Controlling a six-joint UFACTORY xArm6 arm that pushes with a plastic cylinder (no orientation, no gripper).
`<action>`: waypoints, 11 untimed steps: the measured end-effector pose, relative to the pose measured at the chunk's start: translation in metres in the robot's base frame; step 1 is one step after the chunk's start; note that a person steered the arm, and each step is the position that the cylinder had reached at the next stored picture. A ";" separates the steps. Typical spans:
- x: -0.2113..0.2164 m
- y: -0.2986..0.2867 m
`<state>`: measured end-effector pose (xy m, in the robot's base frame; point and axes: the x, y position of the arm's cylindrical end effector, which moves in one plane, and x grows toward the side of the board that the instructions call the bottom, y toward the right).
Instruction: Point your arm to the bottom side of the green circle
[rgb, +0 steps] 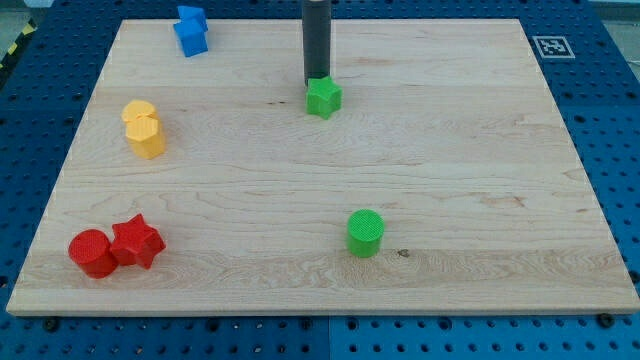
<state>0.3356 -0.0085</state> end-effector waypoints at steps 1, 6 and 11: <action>0.013 0.000; 0.099 0.179; 0.282 0.066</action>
